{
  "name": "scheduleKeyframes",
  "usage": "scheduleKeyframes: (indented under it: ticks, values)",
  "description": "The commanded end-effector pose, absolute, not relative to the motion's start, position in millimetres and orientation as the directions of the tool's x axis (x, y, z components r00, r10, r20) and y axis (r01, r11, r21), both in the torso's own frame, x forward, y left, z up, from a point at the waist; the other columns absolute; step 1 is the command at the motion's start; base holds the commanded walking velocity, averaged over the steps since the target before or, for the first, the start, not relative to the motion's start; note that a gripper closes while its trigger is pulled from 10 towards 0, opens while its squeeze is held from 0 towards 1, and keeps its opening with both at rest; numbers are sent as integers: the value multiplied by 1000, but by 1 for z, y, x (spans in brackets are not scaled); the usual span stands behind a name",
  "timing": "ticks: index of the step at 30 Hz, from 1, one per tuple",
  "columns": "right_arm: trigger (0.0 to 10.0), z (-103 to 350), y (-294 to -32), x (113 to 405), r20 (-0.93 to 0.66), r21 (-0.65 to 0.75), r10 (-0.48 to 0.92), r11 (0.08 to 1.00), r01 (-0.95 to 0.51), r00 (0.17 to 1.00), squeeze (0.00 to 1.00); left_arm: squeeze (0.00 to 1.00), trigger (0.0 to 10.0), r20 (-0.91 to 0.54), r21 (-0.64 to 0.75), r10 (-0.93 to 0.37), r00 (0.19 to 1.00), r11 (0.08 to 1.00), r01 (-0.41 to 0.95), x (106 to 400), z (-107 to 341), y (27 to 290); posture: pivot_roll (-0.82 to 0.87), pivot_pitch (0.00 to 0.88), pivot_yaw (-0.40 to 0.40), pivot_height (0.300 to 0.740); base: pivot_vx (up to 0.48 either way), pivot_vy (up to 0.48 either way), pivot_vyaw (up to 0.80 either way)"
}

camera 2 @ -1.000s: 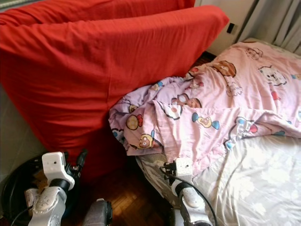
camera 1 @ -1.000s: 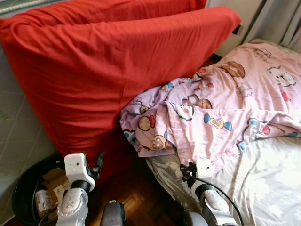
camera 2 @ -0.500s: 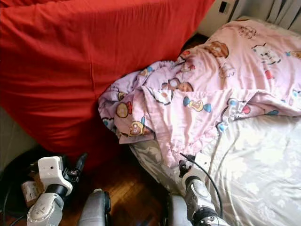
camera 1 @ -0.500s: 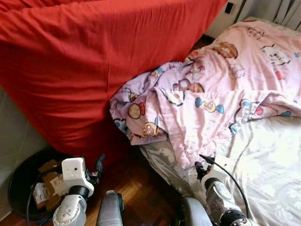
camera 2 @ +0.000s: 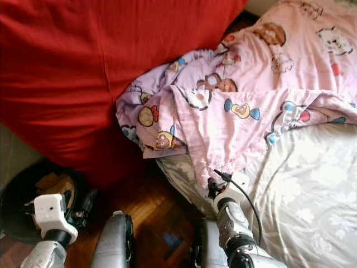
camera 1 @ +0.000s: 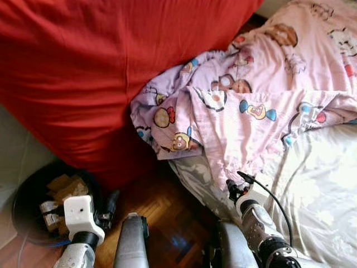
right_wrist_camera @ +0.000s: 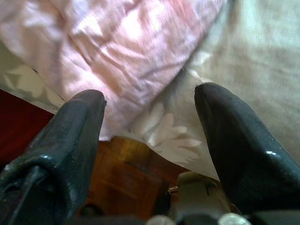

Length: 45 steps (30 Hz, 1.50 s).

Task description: Clean up the room

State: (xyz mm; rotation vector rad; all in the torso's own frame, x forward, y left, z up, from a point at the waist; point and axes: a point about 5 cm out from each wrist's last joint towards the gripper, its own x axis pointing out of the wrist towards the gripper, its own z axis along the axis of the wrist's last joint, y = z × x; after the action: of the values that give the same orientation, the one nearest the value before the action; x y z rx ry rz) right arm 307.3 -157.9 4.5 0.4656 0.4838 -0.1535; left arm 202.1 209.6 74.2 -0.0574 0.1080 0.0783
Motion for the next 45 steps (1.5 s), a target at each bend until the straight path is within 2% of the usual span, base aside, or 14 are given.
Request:
scheduleKeyframes:
  ticks: [1,6,13,27,28,29,30,45]
  values:
    - [10000,0,-158,304,-508,395,-35,878,269,860,0,0,10000,-133,-64,80,988,994,-89,195,74,208,221,412,-1,620,0,0,0]
    - [10000,2,-158,306,-501,405,-31,875,266,865,0,0,10000,-127,-67,80,989,994,-89,192,79,206,238,428,-2,620,0,0,0]
    - [10000,15,-149,317,-414,492,20,846,206,910,0,0,10000,-125,-62,87,988,994,-95,185,89,206,257,450,0,620,0,0,0]
    - [10000,27,-144,326,-349,531,43,832,160,936,0,0,10000,-154,-39,89,984,995,-96,174,92,205,284,478,12,620,0,0,0]
    - [3059,26,-144,325,-356,526,39,834,166,934,0,0,10000,-156,-39,89,984,995,-96,173,92,205,284,481,12,620,0,0,0]
    - [3059,26,-144,325,-361,523,36,835,170,932,0,0,10000,-158,-39,88,983,995,-96,172,92,205,284,481,12,620,0,0,0]
    - [0,25,-145,325,-364,521,35,836,172,931,0,0,10000,-162,-39,89,983,995,-97,170,92,205,285,485,10,620,0,0,0]
    - [0,19,-148,319,-377,501,30,847,177,926,0,0,10000,-206,-46,94,974,993,-106,154,89,200,282,507,9,620,0,0,0]
